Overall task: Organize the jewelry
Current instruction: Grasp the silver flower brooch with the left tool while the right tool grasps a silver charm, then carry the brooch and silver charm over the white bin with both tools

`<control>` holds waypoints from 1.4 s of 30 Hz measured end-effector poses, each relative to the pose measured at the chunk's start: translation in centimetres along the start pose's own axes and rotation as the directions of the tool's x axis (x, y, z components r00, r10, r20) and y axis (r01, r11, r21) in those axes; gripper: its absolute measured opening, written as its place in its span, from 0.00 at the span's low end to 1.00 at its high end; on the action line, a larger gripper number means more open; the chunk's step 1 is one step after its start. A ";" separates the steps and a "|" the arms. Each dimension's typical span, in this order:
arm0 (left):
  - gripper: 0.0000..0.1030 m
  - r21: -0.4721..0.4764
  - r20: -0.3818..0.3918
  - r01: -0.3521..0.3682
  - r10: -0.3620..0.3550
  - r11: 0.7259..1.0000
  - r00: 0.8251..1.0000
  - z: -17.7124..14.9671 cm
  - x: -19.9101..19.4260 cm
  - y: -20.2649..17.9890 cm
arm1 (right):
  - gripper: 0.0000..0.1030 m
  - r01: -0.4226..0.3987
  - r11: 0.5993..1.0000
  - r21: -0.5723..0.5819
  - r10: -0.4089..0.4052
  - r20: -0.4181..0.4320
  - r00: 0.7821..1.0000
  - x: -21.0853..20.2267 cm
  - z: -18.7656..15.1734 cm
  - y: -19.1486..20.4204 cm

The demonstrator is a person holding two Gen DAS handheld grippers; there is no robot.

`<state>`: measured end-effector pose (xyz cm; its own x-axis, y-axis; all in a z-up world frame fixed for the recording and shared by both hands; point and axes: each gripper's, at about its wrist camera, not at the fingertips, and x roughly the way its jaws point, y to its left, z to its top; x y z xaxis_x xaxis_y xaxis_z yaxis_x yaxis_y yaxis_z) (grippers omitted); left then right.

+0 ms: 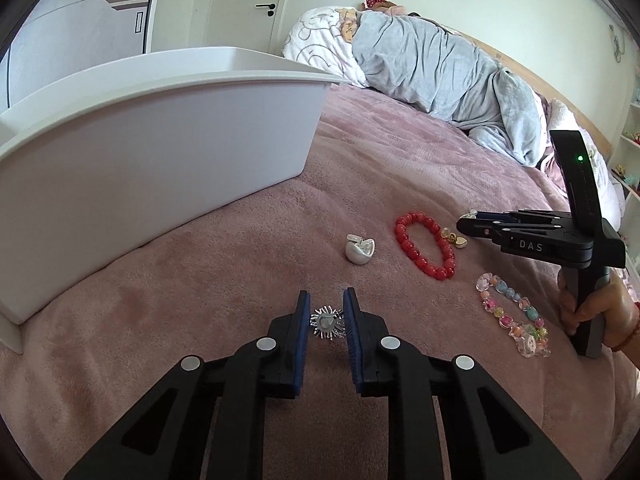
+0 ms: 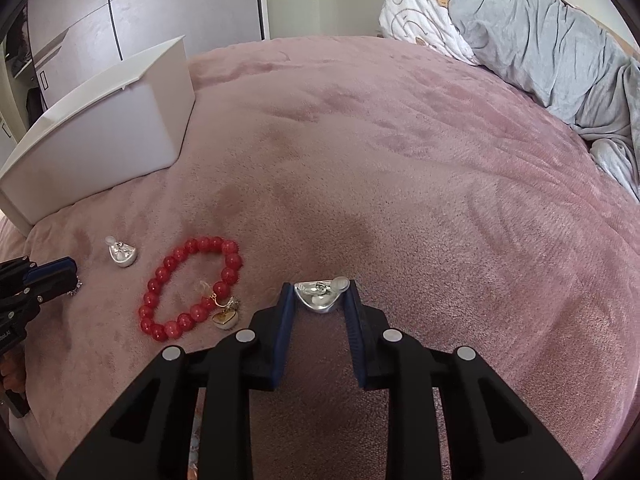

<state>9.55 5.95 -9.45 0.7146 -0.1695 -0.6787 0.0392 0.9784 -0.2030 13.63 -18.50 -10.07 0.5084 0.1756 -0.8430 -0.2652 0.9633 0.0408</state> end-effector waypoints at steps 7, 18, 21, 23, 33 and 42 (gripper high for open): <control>0.21 0.054 0.058 -0.001 -0.002 0.999 0.998 -0.4 -3.0 0.2 | 0.25 -0.019 0.999 -0.038 0.019 0.018 1.000 -2.2 0.7 2.3; 0.21 0.078 0.168 -0.063 0.049 0.995 0.985 3.7 -9.0 2.3 | 0.25 -0.079 0.988 -0.133 0.097 0.132 0.986 -7.1 5.8 9.4; 0.21 0.064 0.213 -0.068 0.053 0.996 0.976 6.1 -11.1 3.2 | 0.25 -0.119 0.985 -0.126 0.141 0.184 0.973 -8.6 8.1 11.2; 0.21 0.062 0.235 -0.079 0.063 0.995 0.970 7.7 -12.4 3.9 | 0.25 -0.136 0.981 -0.137 0.163 0.213 0.963 -9.4 9.8 12.7; 0.21 -0.045 0.204 -0.154 0.160 0.987 0.966 16.5 -15.1 10.3 | 0.25 -0.220 0.953 -0.206 0.264 0.213 0.941 -9.6 18.8 18.3; 0.21 -0.098 -0.049 -0.227 0.224 0.969 0.973 20.4 -8.1 15.4 | 0.25 -0.236 0.953 -0.188 0.245 0.029 0.969 -1.3 22.6 21.1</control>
<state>18.58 24.84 7.32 0.6701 0.0479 -0.7408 -0.1926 0.9749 -0.1112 25.90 6.17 3.97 0.4511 0.4124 -0.7915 -0.5268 0.8389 0.1369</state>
